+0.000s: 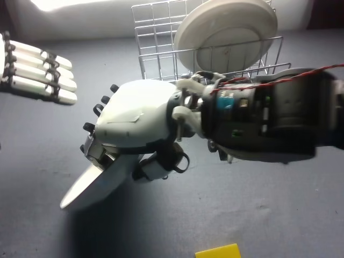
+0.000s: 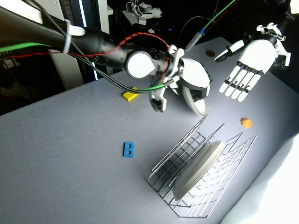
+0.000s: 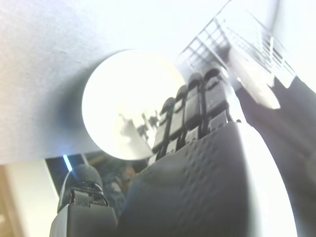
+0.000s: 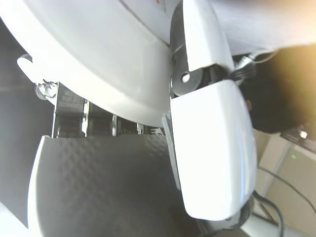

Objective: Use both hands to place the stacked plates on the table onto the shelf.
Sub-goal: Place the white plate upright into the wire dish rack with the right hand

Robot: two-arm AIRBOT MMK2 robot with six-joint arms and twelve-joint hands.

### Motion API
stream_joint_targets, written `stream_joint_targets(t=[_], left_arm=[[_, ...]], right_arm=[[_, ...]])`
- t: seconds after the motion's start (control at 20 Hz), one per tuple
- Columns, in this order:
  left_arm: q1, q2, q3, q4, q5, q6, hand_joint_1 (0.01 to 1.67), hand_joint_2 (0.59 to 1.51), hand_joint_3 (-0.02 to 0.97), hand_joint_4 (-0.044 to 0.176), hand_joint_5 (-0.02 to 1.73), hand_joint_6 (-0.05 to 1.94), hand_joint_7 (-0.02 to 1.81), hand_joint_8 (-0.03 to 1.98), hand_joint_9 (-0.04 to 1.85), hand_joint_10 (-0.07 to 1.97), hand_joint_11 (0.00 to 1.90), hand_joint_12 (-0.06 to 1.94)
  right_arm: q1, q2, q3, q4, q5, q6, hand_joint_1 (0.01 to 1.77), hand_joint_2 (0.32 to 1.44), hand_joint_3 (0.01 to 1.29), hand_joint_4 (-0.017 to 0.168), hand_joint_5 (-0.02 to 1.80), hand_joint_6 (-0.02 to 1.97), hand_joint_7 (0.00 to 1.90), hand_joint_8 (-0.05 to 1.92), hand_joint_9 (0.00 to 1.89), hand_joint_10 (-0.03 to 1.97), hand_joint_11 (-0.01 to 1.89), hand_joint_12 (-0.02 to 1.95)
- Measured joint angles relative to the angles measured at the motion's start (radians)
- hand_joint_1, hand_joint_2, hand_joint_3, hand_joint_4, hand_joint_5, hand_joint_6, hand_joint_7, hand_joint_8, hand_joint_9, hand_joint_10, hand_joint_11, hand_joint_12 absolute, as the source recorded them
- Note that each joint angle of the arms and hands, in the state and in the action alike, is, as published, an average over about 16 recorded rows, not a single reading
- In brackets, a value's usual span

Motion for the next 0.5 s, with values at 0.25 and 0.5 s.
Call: stream_joint_targets(t=[0.25, 0.5], left_arm=[[-0.018, 0.003, 0.001, 0.000, -0.005, -0.011, 0.02, 1.068, 0.018, 0.000, 0.02, 0.01, 0.02, -0.01, 0.02, 0.01, 0.01, 0.00], [-0.023, 0.005, 0.001, -0.003, -0.007, -0.017, 0.02, 1.068, 0.017, 0.000, 0.02, 0.01, 0.02, -0.01, 0.02, 0.01, 0.01, 0.00]], right_arm=[[0.057, 0.136, -0.139, 0.037, -0.040, 0.035, 1.33, 1.01, 0.01, -0.004, 0.79, 1.07, 0.93, 0.99, 0.93, 1.15, 0.81, 1.21], [0.119, 0.246, -0.220, -0.007, -0.068, 0.176, 1.36, 1.02, 0.01, -0.005, 0.81, 1.11, 0.97, 1.01, 0.94, 1.16, 0.80, 1.21]])
